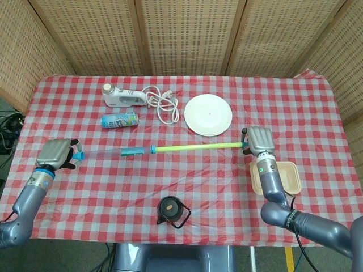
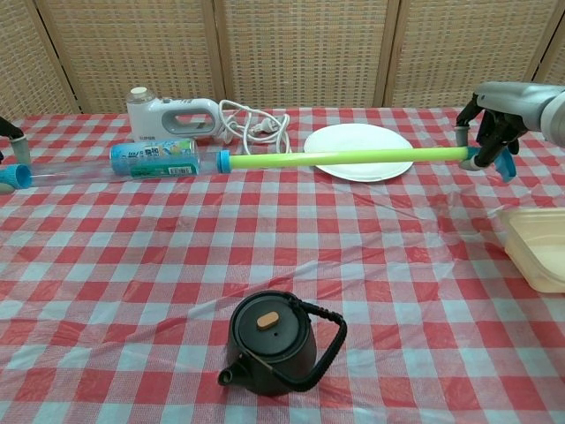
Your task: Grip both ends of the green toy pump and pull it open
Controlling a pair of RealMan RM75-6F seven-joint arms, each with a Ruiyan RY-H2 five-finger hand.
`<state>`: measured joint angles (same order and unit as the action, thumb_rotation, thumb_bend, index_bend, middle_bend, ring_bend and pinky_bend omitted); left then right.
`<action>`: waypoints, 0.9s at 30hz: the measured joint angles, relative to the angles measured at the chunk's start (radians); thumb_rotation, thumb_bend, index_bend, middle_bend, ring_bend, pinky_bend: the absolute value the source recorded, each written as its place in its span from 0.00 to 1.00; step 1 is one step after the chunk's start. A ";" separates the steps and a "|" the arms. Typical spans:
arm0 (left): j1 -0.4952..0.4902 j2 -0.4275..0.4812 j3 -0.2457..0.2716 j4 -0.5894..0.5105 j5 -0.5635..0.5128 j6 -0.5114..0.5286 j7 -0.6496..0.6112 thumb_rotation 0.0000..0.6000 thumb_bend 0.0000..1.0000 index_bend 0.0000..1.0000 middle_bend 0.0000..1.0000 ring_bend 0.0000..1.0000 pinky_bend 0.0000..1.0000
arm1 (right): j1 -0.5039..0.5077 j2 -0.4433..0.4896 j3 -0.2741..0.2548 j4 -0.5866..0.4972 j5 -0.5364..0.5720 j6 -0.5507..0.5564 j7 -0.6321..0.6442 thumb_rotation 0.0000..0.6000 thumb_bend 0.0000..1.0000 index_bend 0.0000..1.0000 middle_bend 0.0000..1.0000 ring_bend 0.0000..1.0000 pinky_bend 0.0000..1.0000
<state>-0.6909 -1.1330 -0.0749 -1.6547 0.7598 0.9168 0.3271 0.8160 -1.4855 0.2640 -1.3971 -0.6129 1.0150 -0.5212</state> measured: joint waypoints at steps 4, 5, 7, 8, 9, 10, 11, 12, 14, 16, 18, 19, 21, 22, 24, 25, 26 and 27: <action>-0.001 0.008 0.008 -0.002 0.003 -0.007 0.017 1.00 0.28 0.24 0.22 0.27 0.23 | -0.002 0.001 -0.011 0.000 -0.004 0.001 -0.016 1.00 0.36 0.51 0.66 0.70 0.28; -0.002 0.011 0.011 -0.004 0.003 -0.014 0.019 1.00 0.27 0.21 0.17 0.23 0.20 | -0.002 0.003 -0.014 -0.002 0.001 -0.001 -0.025 1.00 0.35 0.44 0.56 0.62 0.21; -0.004 0.021 0.016 -0.010 0.004 -0.033 0.020 1.00 0.24 0.17 0.10 0.17 0.14 | 0.001 0.011 -0.022 -0.010 0.024 -0.008 -0.055 1.00 0.33 0.37 0.44 0.50 0.15; -0.005 0.025 0.018 -0.013 0.005 -0.041 0.020 1.00 0.23 0.16 0.08 0.15 0.12 | 0.003 0.015 -0.026 -0.014 0.036 -0.013 -0.069 1.00 0.31 0.34 0.37 0.43 0.13; -0.006 0.028 0.021 -0.016 0.006 -0.049 0.019 1.00 0.23 0.15 0.06 0.14 0.10 | 0.004 0.018 -0.029 -0.019 0.049 -0.017 -0.080 1.00 0.30 0.32 0.32 0.37 0.12; -0.006 0.032 0.024 -0.021 0.008 -0.058 0.017 1.00 0.22 0.15 0.06 0.13 0.10 | 0.006 0.022 -0.033 -0.024 0.066 -0.022 -0.092 1.00 0.30 0.31 0.29 0.34 0.12; -0.006 0.033 0.026 -0.023 0.010 -0.061 0.014 1.00 0.22 0.15 0.05 0.13 0.09 | 0.007 0.025 -0.036 -0.027 0.077 -0.025 -0.100 1.00 0.29 0.30 0.26 0.30 0.12; -0.005 0.035 0.026 -0.026 0.013 -0.062 0.011 1.00 0.22 0.14 0.04 0.12 0.08 | 0.008 0.028 -0.039 -0.031 0.085 -0.027 -0.105 1.00 0.29 0.29 0.23 0.28 0.12; -0.001 0.037 0.026 -0.032 0.021 -0.063 0.000 1.00 0.22 0.14 0.02 0.10 0.05 | 0.007 0.032 -0.043 -0.036 0.089 -0.028 -0.107 1.00 0.29 0.28 0.21 0.25 0.12; 0.005 0.040 0.025 -0.038 0.033 -0.057 -0.011 1.00 0.22 0.14 0.00 0.08 0.01 | 0.003 0.032 -0.043 -0.038 0.085 -0.023 -0.098 1.00 0.29 0.28 0.19 0.22 0.11; 0.012 0.041 0.023 -0.042 0.044 -0.049 -0.025 1.00 0.22 0.13 0.00 0.04 0.00 | -0.002 0.033 -0.043 -0.040 0.075 -0.017 -0.088 1.00 0.29 0.26 0.16 0.19 0.11; 0.018 0.040 0.021 -0.044 0.053 -0.041 -0.036 1.00 0.22 0.13 0.00 0.02 0.00 | -0.006 0.033 -0.043 -0.041 0.064 -0.012 -0.079 1.00 0.28 0.25 0.15 0.19 0.11; 0.031 0.040 0.017 -0.048 0.075 -0.024 -0.058 1.00 0.22 0.11 0.00 0.00 0.00 | -0.015 0.035 -0.045 -0.045 0.045 -0.004 -0.064 1.00 0.28 0.24 0.12 0.16 0.09; 0.042 0.039 0.014 -0.051 0.094 -0.010 -0.076 1.00 0.22 0.10 0.00 0.00 0.00 | -0.022 0.037 -0.046 -0.049 0.030 0.002 -0.052 1.00 0.27 0.23 0.11 0.15 0.08; 0.061 0.036 0.011 -0.054 0.130 0.018 -0.105 1.00 0.22 0.08 0.00 0.00 0.00 | -0.034 0.042 -0.049 -0.060 0.004 0.014 -0.033 1.00 0.26 0.20 0.06 0.09 0.03; 0.076 0.033 0.010 -0.055 0.157 0.043 -0.122 1.00 0.22 0.06 0.00 0.00 0.00 | -0.044 0.047 -0.052 -0.068 -0.017 0.023 -0.019 1.00 0.26 0.18 0.04 0.06 0.02; 0.088 0.030 0.010 -0.055 0.178 0.063 -0.133 1.00 0.22 0.05 0.00 0.00 0.00 | -0.052 0.050 -0.054 -0.076 -0.035 0.031 -0.007 1.00 0.25 0.15 0.01 0.03 0.00; 0.100 0.027 0.011 -0.054 0.198 0.087 -0.142 1.00 0.22 0.03 0.00 0.00 0.00 | -0.061 0.054 -0.058 -0.083 -0.056 0.040 0.006 1.00 0.24 0.13 0.00 0.01 0.00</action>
<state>-0.5908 -1.1064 -0.0643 -1.7082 0.9576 1.0034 0.1851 0.7554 -1.4317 0.2061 -1.4804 -0.6686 1.0546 -0.5155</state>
